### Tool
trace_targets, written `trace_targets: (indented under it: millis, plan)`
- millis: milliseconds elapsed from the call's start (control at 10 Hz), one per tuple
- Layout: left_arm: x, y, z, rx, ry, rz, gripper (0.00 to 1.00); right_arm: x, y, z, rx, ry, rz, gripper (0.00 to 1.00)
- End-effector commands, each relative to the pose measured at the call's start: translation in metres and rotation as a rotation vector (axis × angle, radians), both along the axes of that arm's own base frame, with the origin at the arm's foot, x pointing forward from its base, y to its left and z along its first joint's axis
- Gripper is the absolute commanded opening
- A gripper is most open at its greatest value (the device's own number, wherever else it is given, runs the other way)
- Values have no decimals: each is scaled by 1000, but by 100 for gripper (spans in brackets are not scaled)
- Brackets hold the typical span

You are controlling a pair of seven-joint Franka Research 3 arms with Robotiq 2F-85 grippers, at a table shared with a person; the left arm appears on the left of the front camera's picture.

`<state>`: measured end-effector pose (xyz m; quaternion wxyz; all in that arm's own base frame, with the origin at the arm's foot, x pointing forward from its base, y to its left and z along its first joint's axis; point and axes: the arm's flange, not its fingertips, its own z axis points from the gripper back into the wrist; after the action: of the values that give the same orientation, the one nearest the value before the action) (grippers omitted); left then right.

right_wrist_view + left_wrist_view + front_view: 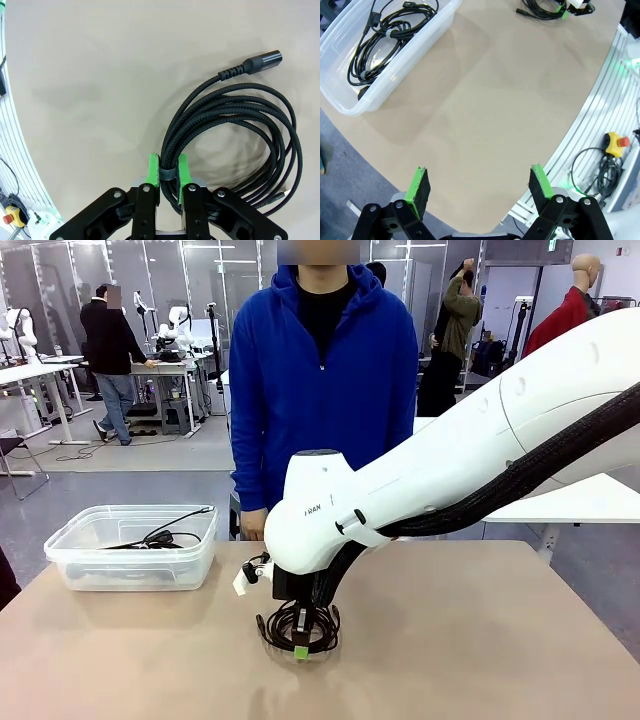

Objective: Organize and store the cables.
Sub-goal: Place the USB Extension Cable into the Organizing box.

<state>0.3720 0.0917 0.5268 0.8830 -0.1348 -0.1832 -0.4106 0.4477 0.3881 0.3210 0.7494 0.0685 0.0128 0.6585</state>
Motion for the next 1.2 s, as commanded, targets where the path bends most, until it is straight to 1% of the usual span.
trace_targets:
  millis: [0,100,200,300,400,500,700,1000,1100]
  plan:
    - [-2,1,-1,-3,-7,-19,100,-3,-2,4,-10,-15,-4,45]
    - [-2,1,-1,-3,-7,-19,100,-5,-2,6,-2,-16,0,60]
    - [-2,1,-1,-3,-7,-19,100,-6,-4,8,-2,-20,2,71]
    - [-2,1,-1,-3,-7,-19,100,-8,-5,10,-1,-28,5,86]
    - [-2,1,-1,-3,-7,-19,100,-11,-7,12,-2,-47,5,96]
    - [-2,1,-1,-3,-7,-19,100,-13,-8,16,8,-49,7,100]
    - [-2,1,-1,-3,-7,-19,100,-20,-12,24,8,-62,18,100]
    - [-2,1,-1,-3,-7,-19,100,-27,-27,47,25,-89,30,100]
    - [-2,1,-1,-3,-7,-19,100,-29,-35,59,40,-98,27,100]
